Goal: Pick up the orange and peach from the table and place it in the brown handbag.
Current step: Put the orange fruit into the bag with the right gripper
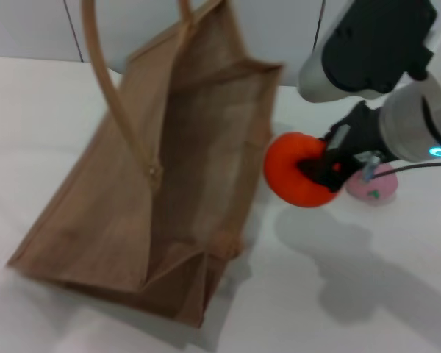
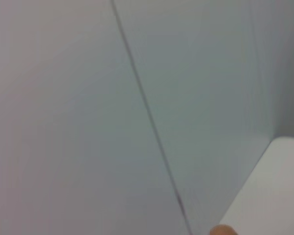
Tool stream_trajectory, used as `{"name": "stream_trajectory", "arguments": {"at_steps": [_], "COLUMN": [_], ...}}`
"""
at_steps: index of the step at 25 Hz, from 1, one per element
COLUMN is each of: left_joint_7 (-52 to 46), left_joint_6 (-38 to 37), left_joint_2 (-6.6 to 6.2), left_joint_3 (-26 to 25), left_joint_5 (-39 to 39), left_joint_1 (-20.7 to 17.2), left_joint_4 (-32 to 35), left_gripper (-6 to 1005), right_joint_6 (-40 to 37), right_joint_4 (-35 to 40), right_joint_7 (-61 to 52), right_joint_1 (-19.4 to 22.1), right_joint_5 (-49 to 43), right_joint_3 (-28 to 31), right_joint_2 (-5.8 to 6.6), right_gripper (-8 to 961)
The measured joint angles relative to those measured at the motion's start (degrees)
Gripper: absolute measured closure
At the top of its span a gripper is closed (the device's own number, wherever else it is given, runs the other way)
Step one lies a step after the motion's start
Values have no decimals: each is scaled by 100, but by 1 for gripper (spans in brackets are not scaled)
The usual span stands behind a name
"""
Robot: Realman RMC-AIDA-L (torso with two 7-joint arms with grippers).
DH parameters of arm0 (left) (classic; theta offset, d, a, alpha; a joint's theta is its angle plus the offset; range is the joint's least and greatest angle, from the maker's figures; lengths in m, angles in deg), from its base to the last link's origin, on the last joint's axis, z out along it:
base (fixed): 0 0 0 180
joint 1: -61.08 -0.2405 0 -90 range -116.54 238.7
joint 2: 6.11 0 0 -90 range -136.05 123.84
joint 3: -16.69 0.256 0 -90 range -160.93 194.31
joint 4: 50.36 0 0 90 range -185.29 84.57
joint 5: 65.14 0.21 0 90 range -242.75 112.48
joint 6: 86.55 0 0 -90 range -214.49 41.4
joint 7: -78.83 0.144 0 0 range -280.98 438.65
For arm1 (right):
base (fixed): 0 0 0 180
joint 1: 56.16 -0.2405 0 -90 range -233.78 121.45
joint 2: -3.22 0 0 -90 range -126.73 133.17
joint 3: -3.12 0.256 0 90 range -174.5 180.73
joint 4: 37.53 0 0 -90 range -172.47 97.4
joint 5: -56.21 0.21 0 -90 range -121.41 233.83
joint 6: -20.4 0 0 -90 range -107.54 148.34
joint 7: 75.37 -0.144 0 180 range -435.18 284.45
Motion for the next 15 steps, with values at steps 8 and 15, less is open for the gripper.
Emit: {"name": "stream_trajectory", "arguments": {"at_steps": [8,15], "left_joint_7": [-112,-161], "left_joint_6": [61,58], "left_joint_2": [5,13], "left_joint_3": [82,153], "left_joint_5": [-768,-746], "left_joint_1": [168,108], "left_joint_4": [131,191], "left_gripper": [878,878], "right_joint_6": [-1224,-2016], "right_joint_4": [-874,-924], "right_joint_7": [330,534], "right_joint_1": [-111,-148], "right_joint_5": [708,1135], "right_joint_3": [-26,-33], "right_joint_2": [4,5], "right_gripper": [681,754]}}
